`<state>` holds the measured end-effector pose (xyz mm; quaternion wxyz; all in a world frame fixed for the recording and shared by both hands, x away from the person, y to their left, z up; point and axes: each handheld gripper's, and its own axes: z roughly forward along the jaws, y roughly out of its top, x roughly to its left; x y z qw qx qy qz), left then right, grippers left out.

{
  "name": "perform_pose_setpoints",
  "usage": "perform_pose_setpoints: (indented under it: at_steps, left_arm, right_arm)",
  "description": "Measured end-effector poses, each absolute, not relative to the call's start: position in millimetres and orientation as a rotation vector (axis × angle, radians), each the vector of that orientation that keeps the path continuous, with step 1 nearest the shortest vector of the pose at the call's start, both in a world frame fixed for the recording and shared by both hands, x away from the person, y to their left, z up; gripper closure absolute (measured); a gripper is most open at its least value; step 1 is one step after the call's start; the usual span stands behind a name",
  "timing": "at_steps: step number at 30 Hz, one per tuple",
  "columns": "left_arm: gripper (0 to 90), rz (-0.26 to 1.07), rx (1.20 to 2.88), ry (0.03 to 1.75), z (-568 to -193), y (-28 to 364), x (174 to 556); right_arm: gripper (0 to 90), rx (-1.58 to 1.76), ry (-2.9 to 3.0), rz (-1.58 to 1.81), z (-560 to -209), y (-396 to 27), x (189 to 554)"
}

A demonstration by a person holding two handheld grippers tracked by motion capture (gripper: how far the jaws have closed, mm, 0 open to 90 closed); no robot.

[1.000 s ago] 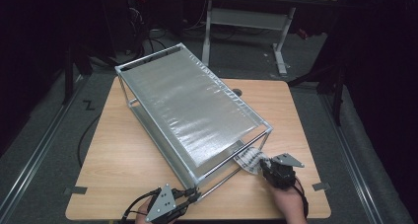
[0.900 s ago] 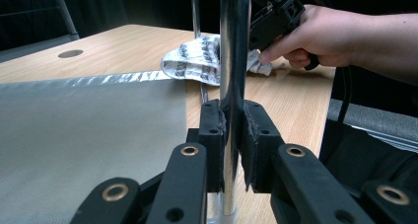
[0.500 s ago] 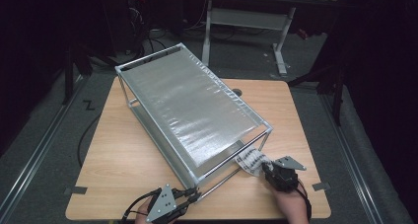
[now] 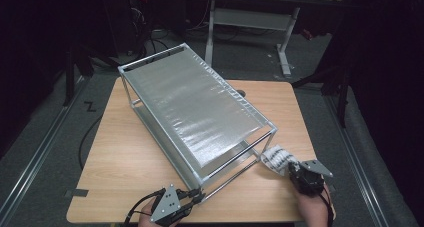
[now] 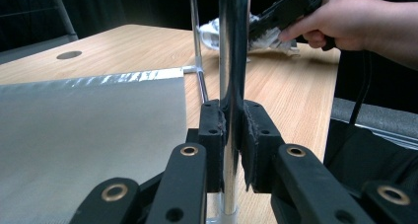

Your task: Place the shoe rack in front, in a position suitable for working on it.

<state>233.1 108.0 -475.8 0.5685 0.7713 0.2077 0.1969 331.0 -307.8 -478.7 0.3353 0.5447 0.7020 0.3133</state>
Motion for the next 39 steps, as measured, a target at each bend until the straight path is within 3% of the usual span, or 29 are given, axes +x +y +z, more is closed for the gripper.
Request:
perform_pose_setpoints:
  at_steps: [12,24,39]
  left_arm:
    - [79.8,0.512,1.811,0.541,-475.2,124.2,222.1]
    - [79.5,0.614,1.793,0.662,-474.8,157.5,204.2]
    - [79.6,0.677,1.758,0.767,-475.3,186.1,207.1]
  right_arm:
    - [70.2,1.413,1.734,0.867,-468.5,-303.1,345.0]
    - [71.3,1.259,1.890,1.026,-467.7,-244.0,371.4]
    - [73.5,1.076,2.019,1.176,-466.1,-192.5,364.0]
